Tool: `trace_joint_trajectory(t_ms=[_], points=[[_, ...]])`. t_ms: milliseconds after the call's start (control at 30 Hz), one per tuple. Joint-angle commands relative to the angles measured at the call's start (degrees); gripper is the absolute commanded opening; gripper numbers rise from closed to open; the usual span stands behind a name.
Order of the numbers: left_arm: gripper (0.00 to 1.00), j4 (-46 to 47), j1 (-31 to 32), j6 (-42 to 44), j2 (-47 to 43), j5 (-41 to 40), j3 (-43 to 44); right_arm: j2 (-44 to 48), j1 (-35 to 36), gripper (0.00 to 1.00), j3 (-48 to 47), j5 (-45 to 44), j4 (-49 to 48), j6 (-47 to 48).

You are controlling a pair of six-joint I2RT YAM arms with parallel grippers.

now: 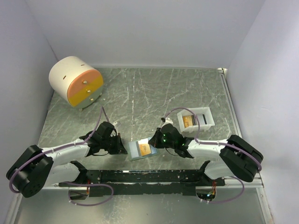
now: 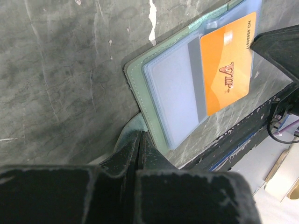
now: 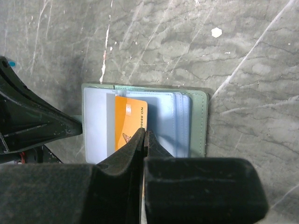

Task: Put the credit cards into the card holder
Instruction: Insert the credit card into the card holder.

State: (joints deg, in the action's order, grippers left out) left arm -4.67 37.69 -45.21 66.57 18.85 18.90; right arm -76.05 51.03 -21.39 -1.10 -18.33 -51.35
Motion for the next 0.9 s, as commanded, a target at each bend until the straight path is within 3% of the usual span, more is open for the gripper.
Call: trace_joint_trajectory(t_ms=[0,667,867], points=[[0.07,2.2,-0.1,0.7,0.7,-0.1,-0.4,-1.1,0.2,0.00,-0.3,0.4,-2.0,1.1],[0.07,3.5,0.0,0.4,2.0,0.5,-0.3,-3.9,0.2,0.00,-1.2,2.9,-5.0,0.2],[0.07,3.2,0.0,0.3,1.7,0.6,-0.3,-0.3,0.2,0.00,1.2,-0.2,-4.2,-2.1]])
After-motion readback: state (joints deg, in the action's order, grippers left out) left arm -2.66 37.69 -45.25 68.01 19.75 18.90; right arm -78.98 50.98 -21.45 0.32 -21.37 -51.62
